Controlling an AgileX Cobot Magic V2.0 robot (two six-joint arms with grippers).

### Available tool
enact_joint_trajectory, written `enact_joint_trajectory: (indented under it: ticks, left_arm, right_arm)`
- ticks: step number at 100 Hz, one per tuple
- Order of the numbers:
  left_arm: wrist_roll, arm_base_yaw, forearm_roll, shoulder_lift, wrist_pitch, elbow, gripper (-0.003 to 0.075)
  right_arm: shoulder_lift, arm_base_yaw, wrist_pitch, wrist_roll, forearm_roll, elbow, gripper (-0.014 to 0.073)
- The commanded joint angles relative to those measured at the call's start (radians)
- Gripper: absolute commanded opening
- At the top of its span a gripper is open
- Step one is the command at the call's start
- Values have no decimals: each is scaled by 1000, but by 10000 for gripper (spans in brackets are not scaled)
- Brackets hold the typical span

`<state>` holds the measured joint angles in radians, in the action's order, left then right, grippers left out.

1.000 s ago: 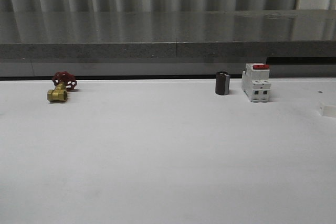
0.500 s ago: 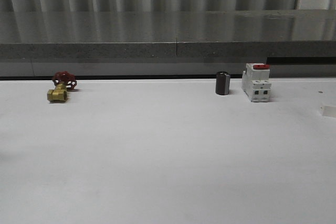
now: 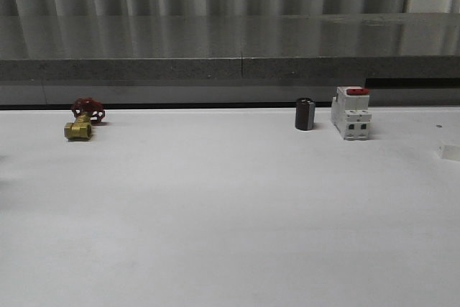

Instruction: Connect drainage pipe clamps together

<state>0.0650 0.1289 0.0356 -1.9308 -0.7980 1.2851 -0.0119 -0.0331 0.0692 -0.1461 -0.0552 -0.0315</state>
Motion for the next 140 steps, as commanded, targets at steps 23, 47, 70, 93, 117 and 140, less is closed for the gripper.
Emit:
enact_joint_trajectory:
  ticks: [23,47,70,93,117,140]
  left_arm:
    - [3,4,13,-25,29,43,502]
    - [3,4,18,-21,35,43,171]
    - [3,-12,32,21,37,43,84]
    - [3,-116,26,138,-24,41,84]
    - [72,-294,-36,200,-75,41,84]
    - [310,-519,12,192,-60,54,85]
  right_arm:
    - [-19,-2,-84,4,-3,21,-68]
    - [-19,-2,-84,4,-3,21,-68]
    - [-19,-2,-84,4,-3,21,-68]
    - [-19,-2,-84,4,-3,21,-68]
    - [-19,-2,-84,4,-3,21,-68]
    - [-19,-2,-84,4,-3,21,-68]
